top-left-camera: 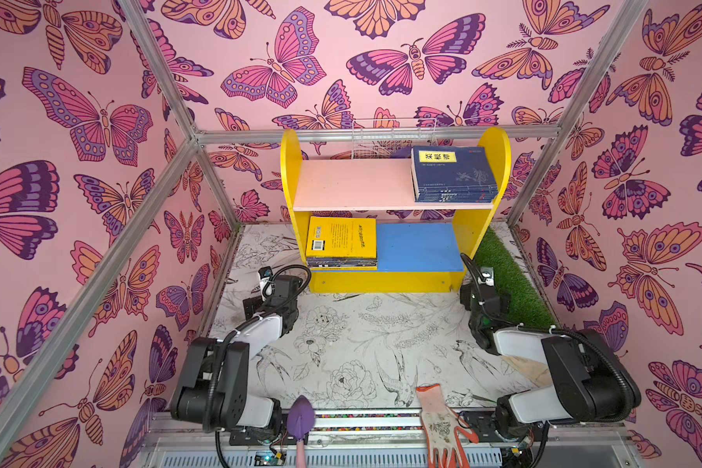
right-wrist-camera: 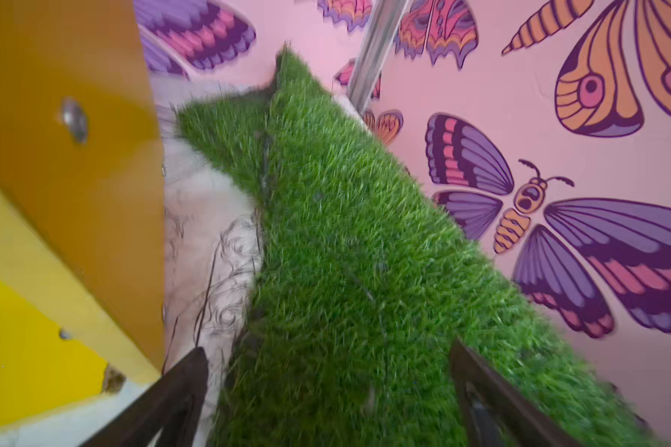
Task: Stacking books/files
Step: Reset both arms
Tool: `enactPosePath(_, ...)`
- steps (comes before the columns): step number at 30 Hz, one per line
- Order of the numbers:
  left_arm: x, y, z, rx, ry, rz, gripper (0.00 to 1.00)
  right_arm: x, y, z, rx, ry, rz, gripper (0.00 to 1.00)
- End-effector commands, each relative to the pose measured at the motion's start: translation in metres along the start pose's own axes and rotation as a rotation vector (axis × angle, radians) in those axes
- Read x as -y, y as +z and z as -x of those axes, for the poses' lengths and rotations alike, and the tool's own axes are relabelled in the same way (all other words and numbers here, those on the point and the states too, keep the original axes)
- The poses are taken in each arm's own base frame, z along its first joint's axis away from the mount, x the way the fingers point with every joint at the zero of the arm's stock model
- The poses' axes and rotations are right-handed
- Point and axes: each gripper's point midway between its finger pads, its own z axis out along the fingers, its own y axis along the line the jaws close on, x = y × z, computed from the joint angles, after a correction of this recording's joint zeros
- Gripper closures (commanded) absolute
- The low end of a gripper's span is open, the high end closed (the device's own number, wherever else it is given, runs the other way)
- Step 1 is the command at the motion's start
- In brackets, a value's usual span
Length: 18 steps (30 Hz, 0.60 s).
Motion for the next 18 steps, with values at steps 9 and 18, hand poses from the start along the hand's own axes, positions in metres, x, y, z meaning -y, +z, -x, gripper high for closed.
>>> enactPosePath(9,0.047,0.002,0.037,0.290,-0.041,-0.390,0.01,-0.012,0.023,0.009,0.044,0.160,0.222,0.01)
enactPosePath(18,0.064,-0.004,0.026,0.298,-0.044,-0.554,0.00,-0.013,0.023,0.006,-0.010,0.146,0.224,0.01)
